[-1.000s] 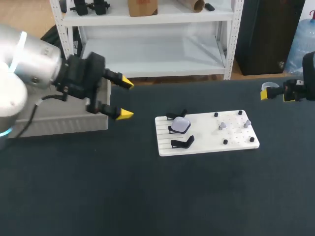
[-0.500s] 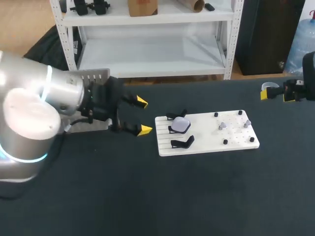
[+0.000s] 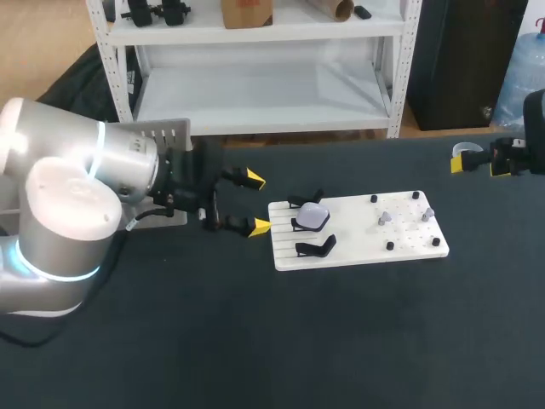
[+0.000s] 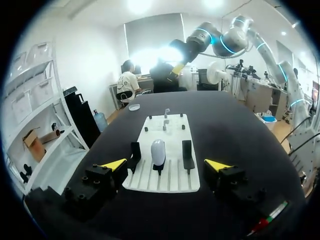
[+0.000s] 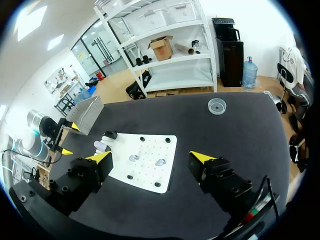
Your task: Pick up each earbud case from the left stands, insert the matching earbuds, close the lid, and place the case in the box.
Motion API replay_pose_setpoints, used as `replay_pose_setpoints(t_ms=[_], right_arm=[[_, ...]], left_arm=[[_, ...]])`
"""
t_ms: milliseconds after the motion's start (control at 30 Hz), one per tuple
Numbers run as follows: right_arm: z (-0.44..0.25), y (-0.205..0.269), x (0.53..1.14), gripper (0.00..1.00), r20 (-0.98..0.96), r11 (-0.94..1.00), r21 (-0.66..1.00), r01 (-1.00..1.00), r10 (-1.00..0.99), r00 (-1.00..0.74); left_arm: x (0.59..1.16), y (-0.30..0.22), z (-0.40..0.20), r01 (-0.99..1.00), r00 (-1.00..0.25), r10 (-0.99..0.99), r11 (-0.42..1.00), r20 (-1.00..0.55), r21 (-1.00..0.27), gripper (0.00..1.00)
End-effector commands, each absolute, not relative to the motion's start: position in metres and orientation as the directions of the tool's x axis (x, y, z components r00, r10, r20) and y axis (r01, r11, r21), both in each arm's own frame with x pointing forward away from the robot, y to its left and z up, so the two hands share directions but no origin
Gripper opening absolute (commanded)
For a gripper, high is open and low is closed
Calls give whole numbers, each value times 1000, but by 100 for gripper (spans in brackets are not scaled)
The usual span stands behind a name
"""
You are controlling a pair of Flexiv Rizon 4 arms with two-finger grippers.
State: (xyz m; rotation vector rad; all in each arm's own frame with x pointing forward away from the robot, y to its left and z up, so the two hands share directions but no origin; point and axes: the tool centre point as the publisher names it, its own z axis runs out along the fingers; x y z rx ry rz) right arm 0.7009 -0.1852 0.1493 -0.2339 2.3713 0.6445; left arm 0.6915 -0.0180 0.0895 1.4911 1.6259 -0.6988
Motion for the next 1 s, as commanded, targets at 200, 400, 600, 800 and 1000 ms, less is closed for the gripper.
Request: replay_pose_setpoints(t_ms=[200,400,600,800,1000], right_arm=[[149,-186,701,100,-643,862,388,-326,0,-766],[149,-186,701,100,-643,862,388,-326,0,-766],[149,-186,701,100,-643,862,388,-326,0,-766],[149,-186,701,100,-643,862,388,-326,0,-766],[149,-186,701,100,-643,862,388,-326,0,-766]], left_arm=[[712,-42,72,981,-3,524,168,-852,100,100],[719,-50,57,987,-38,520,154,-853,50,100],[725,-56,50,992,-56,527,128,-848,14,72],[730,-66,43,994,-63,535,110,-843,-5,49],[730,-71,36,994,-77,519,108,-851,-25,47]])
